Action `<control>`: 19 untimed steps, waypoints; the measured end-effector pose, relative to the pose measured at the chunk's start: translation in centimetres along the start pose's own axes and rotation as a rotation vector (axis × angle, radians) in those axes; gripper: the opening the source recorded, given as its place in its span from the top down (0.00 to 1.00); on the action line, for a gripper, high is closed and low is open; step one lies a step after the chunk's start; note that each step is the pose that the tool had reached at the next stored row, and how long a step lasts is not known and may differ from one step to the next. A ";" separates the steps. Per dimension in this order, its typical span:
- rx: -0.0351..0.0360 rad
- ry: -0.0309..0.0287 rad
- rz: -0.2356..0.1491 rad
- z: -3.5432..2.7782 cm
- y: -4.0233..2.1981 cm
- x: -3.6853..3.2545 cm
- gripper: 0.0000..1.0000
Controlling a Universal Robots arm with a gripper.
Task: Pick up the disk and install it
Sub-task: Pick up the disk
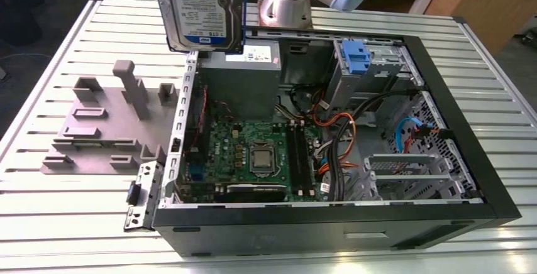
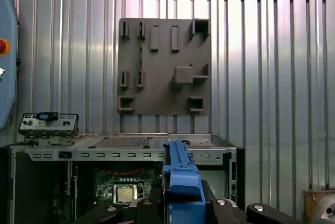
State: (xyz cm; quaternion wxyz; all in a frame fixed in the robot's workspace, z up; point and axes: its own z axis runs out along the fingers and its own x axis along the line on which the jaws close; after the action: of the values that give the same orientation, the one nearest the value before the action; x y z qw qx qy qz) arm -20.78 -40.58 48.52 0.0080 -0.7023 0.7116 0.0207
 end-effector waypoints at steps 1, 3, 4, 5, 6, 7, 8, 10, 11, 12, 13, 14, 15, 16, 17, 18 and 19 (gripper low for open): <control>0.0000 -0.0001 0.000 0.00 0.00 0.00 0.64; 0.0000 0.0000 0.000 0.00 -0.06 0.01 0.64; 0.0000 0.0000 0.000 0.00 -0.15 0.01 0.64; 0.0000 0.0000 0.000 0.00 -0.25 0.00 0.64; 0.0000 -0.0001 0.000 0.00 -0.34 0.00 0.64; 0.0000 -0.0001 0.000 0.00 -0.41 0.00 0.64; 0.0001 -0.0001 0.000 0.00 -0.47 0.00 0.64; 0.0000 0.0000 0.000 -0.01 -0.60 0.00 0.64; 0.0000 -0.0001 0.000 -0.01 -0.65 0.00 0.64; 0.0000 -0.0001 0.000 -0.01 -0.69 0.00 0.64; 0.0001 -0.0001 0.000 -0.01 -0.72 -0.01 0.64; 0.0000 0.0000 0.000 -0.02 -0.75 -0.01 0.64; 0.0001 -0.0001 0.000 -0.01 -0.78 -0.01 0.64; 0.0001 -0.0001 0.000 -0.01 -0.81 -0.01 0.64; 0.0000 -0.0001 0.000 -0.01 -0.84 -0.01 0.64; 0.0000 -0.0001 0.000 -0.01 -0.89 -0.01 0.64; 0.0001 -0.0001 0.000 -0.01 -0.97 -0.01 0.64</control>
State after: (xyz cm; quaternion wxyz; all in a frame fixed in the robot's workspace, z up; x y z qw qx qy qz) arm -19.81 -40.58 48.51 0.0081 -0.7023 0.7116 0.0207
